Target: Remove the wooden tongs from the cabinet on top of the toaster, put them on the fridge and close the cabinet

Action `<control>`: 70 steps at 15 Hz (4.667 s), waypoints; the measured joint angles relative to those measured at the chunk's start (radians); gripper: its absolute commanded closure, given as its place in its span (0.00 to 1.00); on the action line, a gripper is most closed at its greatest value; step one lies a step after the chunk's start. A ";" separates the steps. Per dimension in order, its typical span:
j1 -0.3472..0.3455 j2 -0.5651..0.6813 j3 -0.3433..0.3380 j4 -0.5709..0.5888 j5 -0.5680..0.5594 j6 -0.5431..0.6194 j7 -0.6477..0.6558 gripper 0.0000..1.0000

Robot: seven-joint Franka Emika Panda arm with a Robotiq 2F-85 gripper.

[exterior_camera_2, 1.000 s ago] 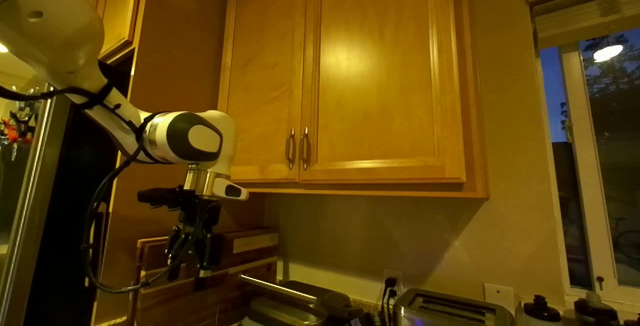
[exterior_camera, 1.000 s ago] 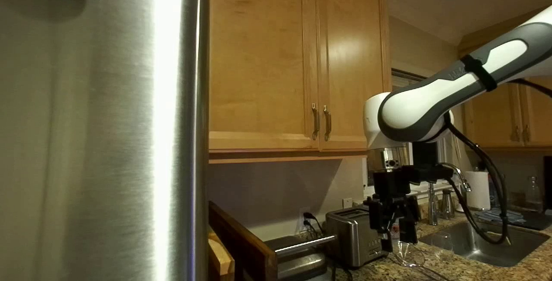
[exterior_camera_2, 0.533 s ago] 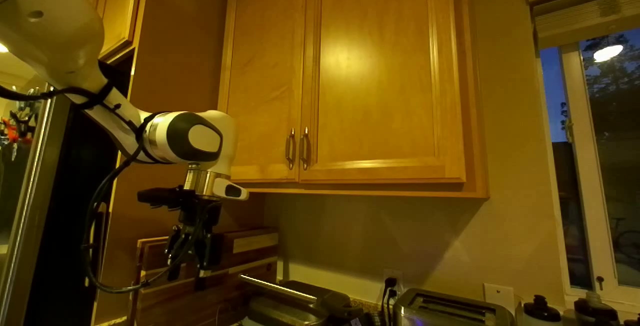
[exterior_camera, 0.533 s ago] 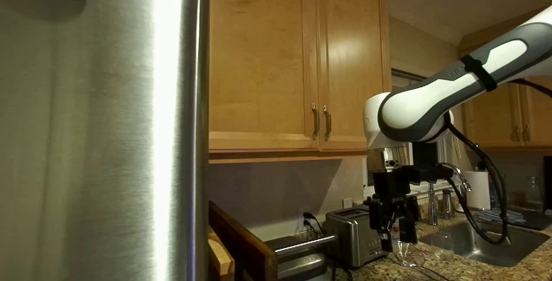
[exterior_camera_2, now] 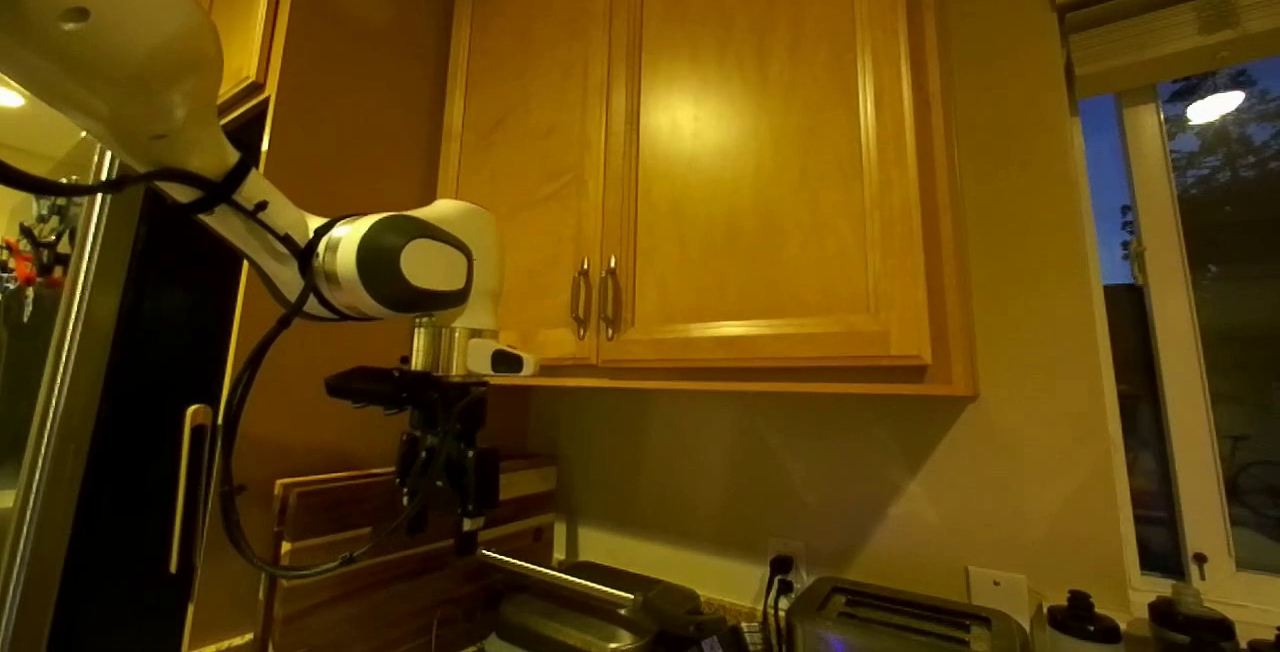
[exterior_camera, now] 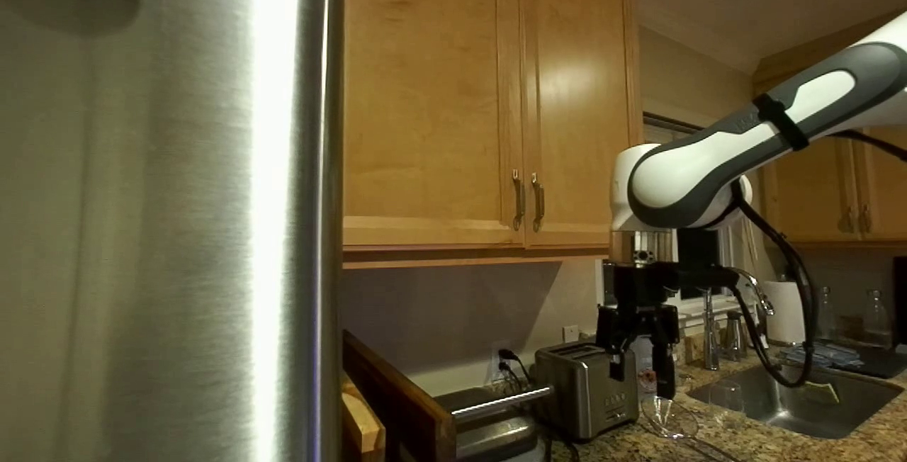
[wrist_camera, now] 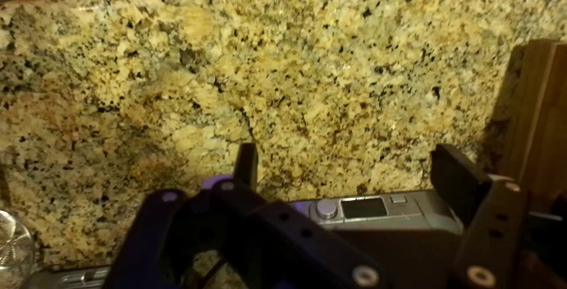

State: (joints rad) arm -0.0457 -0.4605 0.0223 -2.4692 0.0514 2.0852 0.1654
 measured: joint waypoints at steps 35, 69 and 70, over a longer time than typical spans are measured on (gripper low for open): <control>-0.059 -0.052 -0.008 0.168 -0.077 0.472 0.014 0.08; 0.003 -0.028 -0.092 0.350 0.062 0.376 -0.172 0.95; 0.001 -0.065 -0.097 0.325 0.063 0.353 -0.166 0.95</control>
State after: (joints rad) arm -0.0446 -0.5255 -0.0742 -2.1438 0.1140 2.4382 -0.0004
